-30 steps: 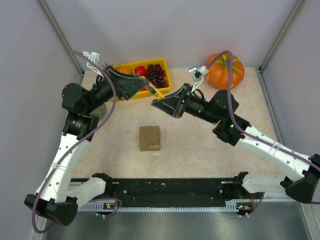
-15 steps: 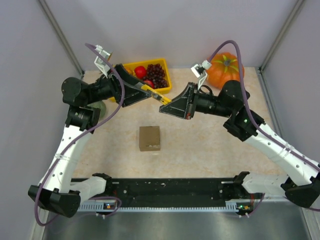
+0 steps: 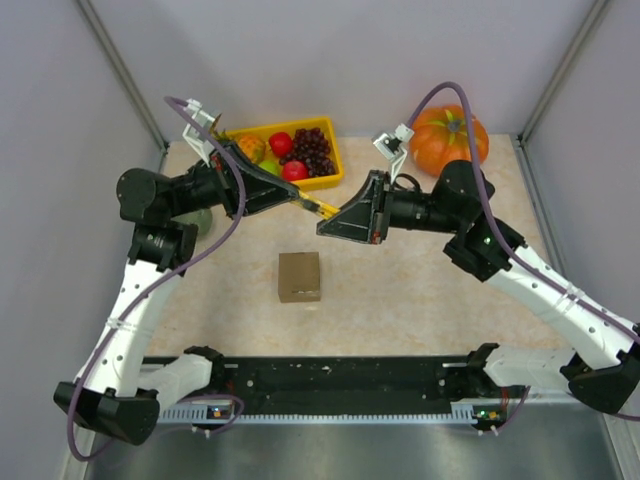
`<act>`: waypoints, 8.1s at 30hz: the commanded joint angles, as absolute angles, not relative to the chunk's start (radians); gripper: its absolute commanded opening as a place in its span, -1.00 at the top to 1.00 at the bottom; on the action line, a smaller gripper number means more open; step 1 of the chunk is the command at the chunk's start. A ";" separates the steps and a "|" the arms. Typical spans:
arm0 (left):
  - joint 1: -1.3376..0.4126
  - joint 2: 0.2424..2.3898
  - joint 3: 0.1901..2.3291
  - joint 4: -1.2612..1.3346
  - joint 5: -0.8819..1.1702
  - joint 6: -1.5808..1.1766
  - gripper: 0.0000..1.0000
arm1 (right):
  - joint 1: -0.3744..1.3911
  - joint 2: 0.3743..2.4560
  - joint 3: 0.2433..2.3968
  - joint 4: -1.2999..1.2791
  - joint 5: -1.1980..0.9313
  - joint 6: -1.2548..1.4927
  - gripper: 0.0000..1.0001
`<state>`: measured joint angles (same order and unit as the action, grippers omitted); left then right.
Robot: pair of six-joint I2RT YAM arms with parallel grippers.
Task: Unpack the express box
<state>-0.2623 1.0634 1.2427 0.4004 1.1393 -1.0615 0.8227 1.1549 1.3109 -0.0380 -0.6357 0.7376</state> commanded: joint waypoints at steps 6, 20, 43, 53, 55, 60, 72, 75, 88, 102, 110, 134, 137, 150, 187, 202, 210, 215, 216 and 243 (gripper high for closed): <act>-0.264 0.985 1.235 0.408 1.005 -1.034 1.00 | 0.848 1.082 1.247 0.228 -0.517 0.753 -0.77; -0.400 0.850 1.022 0.566 0.502 -1.065 1.00 | 0.919 1.170 1.279 0.503 -0.275 0.905 -0.75; -0.445 0.839 0.953 0.643 0.442 -1.048 1.00 | 0.928 1.241 1.365 0.492 -0.340 0.922 0.18; -0.469 0.830 0.940 0.632 0.414 -1.019 1.00 | 0.928 1.255 1.397 0.434 -0.344 0.916 0.35; -0.479 0.827 0.940 0.623 0.411 -1.014 1.00 | 0.930 1.258 1.405 0.410 -0.342 0.913 0.41; -0.485 0.815 0.934 0.601 0.408 -1.003 1.00 | 0.930 1.256 1.427 0.362 -0.327 0.896 0.85; -0.480 0.727 0.959 0.147 0.263 -0.813 -0.73 | 0.907 1.108 1.347 -0.032 -0.023 0.735 1.00; -0.480 0.706 0.988 -0.115 0.143 -0.721 -0.80 | 0.891 1.062 1.309 -0.139 0.073 0.693 1.00; -0.474 0.818 0.792 -0.469 -0.005 -0.801 -0.87 | 0.888 1.065 1.172 -0.324 0.242 0.574 1.00; -0.466 1.100 0.631 -0.304 0.084 -0.776 -0.96 | 0.896 1.123 0.980 -0.176 0.193 0.543 1.00; -0.416 1.230 0.620 -0.146 0.382 -0.807 -0.79 | 0.899 1.180 0.973 -0.160 0.186 0.538 1.00; -0.368 1.448 0.816 -0.296 0.357 -0.745 -0.79 | 0.976 1.361 0.974 -0.069 0.320 0.466 1.00; -0.367 1.459 0.811 -0.317 0.345 -0.733 -0.72 | 0.977 1.374 0.974 -0.061 0.339 0.468 1.00; -0.339 1.485 0.802 -0.388 0.322 -0.684 -0.31 | 0.994 1.437 1.012 -0.116 0.420 0.531 1.00; -0.328 1.509 0.781 -0.376 0.328 -0.698 0.09 | 1.005 1.508 1.103 -0.144 0.445 0.532 1.00; -0.324 1.502 0.776 -0.379 0.327 -0.701 0.10 | 1.006 1.535 1.109 -0.158 0.428 0.538 1.00; -0.321 1.505 0.785 -0.396 0.359 -0.796 0.13 | 1.008 1.592 1.193 -0.287 0.456 0.577 1.00; -0.319 1.506 0.756 -0.362 0.394 -0.888 0.17 | 1.025 1.620 1.235 -0.342 0.474 0.580 1.00; -0.319 1.508 0.750 -0.361 0.394 -0.900 0.18 | 1.034 1.626 1.238 -0.348 0.477 0.580 1.00; -0.288 1.529 0.707 -0.324 0.379 -0.965 0.30 | 1.077 1.482 1.124 -0.434 0.387 0.531 1.00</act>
<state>-0.2996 1.4887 0.7418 -0.2878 0.4831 -0.9531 1.0515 1.5513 1.1381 -0.3855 0.4530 0.5339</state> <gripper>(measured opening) 0.483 0.139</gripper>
